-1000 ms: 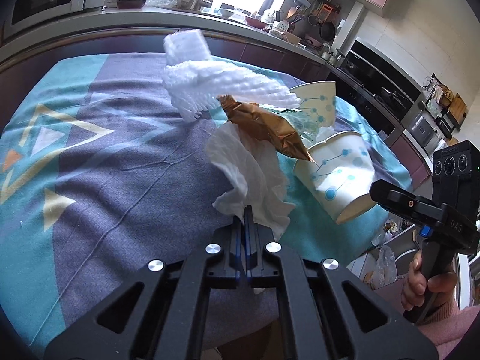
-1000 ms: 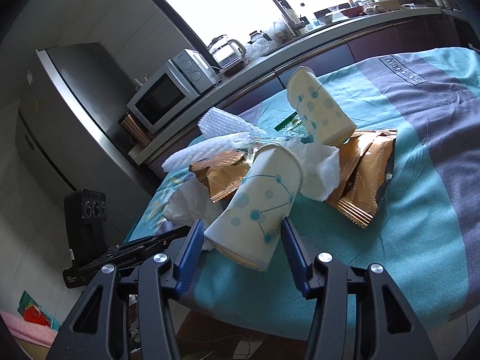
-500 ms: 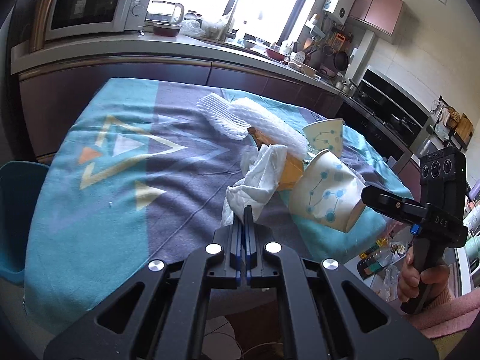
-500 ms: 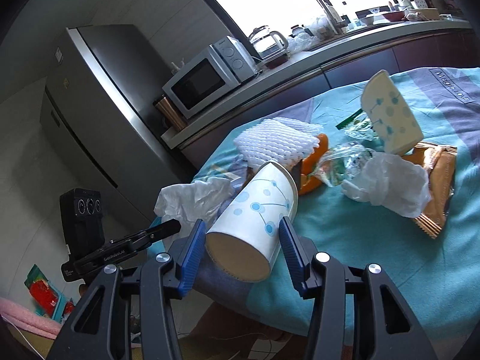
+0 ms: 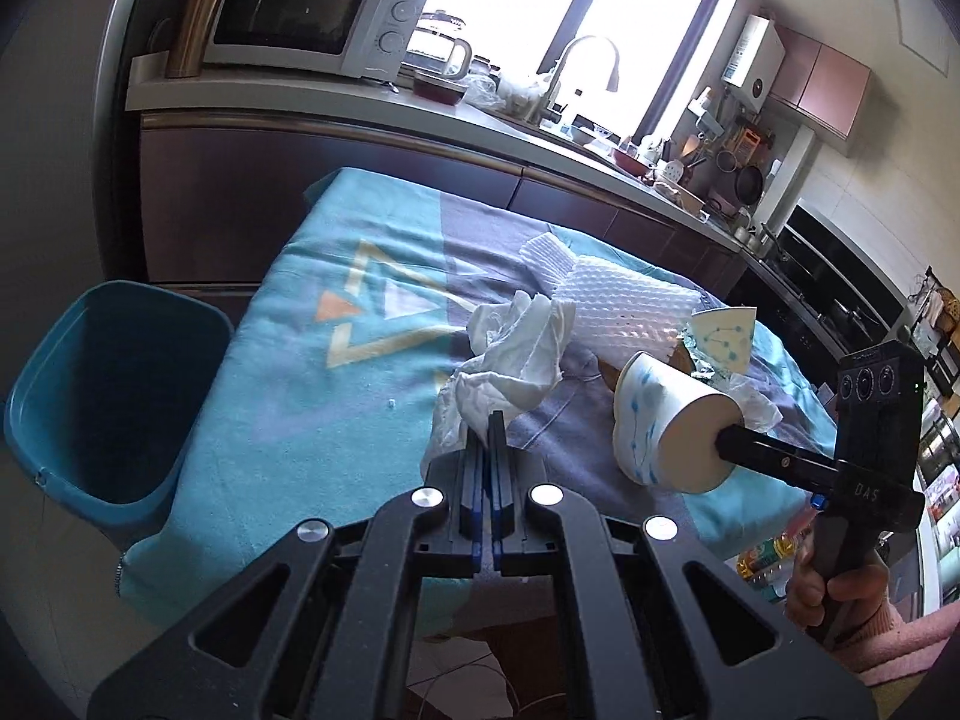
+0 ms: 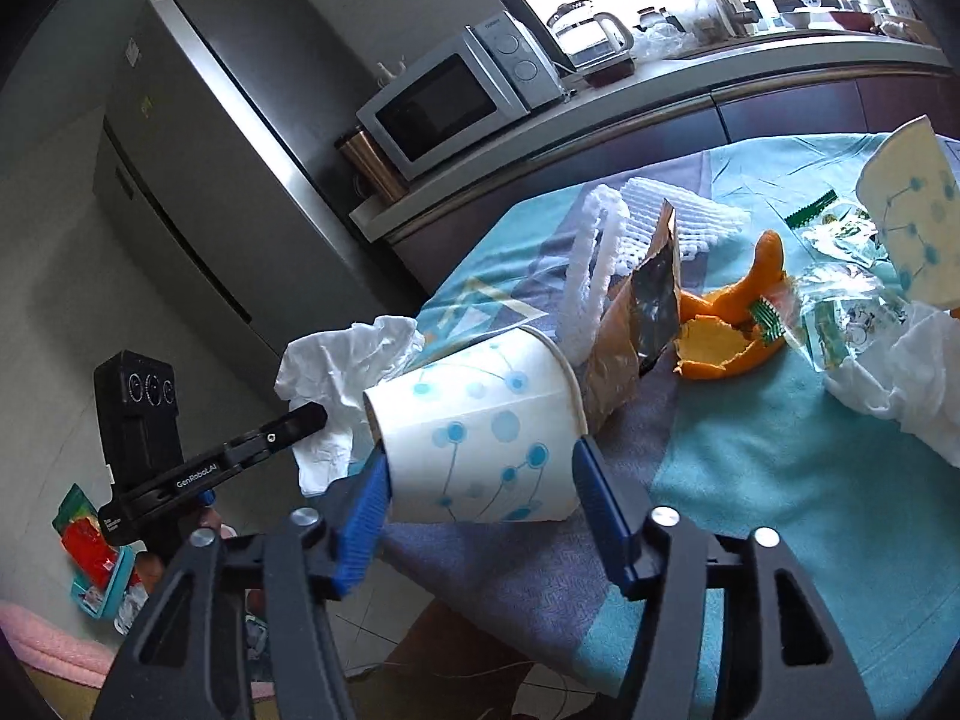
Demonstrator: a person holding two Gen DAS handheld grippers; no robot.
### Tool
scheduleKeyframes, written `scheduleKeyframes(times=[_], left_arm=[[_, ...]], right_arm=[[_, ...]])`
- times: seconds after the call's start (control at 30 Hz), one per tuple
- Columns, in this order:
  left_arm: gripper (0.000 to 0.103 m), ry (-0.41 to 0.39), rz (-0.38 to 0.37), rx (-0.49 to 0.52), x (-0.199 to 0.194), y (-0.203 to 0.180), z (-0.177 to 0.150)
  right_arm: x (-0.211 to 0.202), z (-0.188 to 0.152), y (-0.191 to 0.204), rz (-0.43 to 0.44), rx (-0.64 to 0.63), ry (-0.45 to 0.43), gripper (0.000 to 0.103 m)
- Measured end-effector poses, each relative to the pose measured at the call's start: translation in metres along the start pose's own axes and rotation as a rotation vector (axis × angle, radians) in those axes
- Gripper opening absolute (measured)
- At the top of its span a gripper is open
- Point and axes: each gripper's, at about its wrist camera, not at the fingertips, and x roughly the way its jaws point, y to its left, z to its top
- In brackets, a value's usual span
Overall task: Collect trash
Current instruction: 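Carry the cup and tissue with both tools over the teal bin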
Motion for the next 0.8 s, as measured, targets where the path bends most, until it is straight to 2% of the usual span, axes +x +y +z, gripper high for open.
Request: scheduleKeyframes(times=[0.1, 0.17, 0.27, 0.47, 0.8], left_arm=[[0.002, 0.0, 0.001, -0.004, 0.002, 0.002, -0.002], [0.002, -0.003, -0.001, -0.011, 0.001, 0.006, -0.001], [0.002, -0.009, 0.003, -0.017, 0.001, 0.007, -0.002], [0.002, -0.011, 0.023, -0.041, -0.001, 0.014, -0.004], [0.002, -0.069, 0.084, -0.081, -0.023, 0.04, 0.002]], right_arm=[[0.006, -0.001, 0.004, -0.004, -0.008, 0.013, 0.066], [0.013, 0.0, 0.005, -0.01, -0.013, 0.024, 0.074], [0.027, 0.008, 0.005, 0.0, -0.013, 0.035, 0.079], [0.054, 0.01, 0.014, 0.039, -0.06, 0.106, 0.079], [0.071, 0.033, 0.057, 0.089, -0.192, 0.089, 0.078]])
